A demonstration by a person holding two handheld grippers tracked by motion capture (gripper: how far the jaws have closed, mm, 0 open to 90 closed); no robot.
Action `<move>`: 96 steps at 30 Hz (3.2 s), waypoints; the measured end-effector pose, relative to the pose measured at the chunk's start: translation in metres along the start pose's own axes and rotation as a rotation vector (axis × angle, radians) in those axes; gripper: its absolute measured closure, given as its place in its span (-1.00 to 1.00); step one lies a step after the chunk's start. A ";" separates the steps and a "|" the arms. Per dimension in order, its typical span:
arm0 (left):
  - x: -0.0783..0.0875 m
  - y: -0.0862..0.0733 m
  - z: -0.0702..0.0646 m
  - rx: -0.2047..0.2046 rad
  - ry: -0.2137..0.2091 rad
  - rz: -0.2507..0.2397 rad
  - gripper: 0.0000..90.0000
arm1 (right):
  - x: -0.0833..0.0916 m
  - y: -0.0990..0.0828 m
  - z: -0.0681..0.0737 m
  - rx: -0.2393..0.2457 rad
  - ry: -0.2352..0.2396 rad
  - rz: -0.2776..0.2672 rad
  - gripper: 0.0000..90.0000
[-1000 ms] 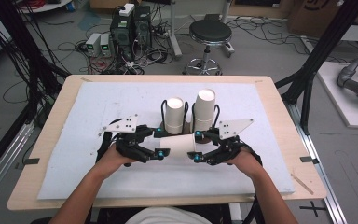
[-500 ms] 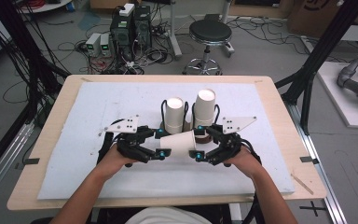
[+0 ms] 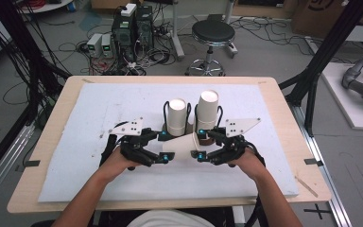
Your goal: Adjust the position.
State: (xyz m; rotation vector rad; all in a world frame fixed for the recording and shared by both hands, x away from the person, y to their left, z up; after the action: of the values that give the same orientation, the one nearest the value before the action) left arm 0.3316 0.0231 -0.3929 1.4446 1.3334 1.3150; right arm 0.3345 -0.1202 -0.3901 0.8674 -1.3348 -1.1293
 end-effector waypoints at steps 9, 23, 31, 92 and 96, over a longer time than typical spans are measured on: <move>-0.009 -0.011 -0.007 -0.031 -0.043 0.069 -0.20 | -0.002 0.001 0.004 -0.002 0.029 0.009 -0.19; -0.005 -0.002 -0.008 -0.042 -0.057 -0.007 -0.20 | -0.006 0.007 0.005 -0.049 0.035 -0.073 -0.35; -0.008 -0.004 -0.007 -0.043 -0.035 0.013 -0.25 | -0.003 0.010 0.005 -0.004 0.025 -0.072 -0.20; -0.009 0.001 -0.008 -0.140 0.008 -0.017 -0.19 | -0.011 0.026 0.007 0.019 -0.009 -0.127 -0.24; -0.011 -0.002 -0.006 -0.148 0.035 0.015 -0.24 | -0.011 0.024 0.009 0.033 0.005 -0.102 -0.16</move>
State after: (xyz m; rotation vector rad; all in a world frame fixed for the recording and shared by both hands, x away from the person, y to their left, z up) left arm 0.3261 0.0120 -0.3956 1.3379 1.2231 1.4237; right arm 0.3297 -0.1023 -0.3690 0.9711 -1.3199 -1.1859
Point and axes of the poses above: each handheld gripper's, and its own axes: x roughly backward along the jaws, y roughly out of its top, z roughly to its left, the point moved 9 cm from there along -x, roughly forward along the jaws, and after that the axes turned 1 degree about -y, right-handed, at the moved point
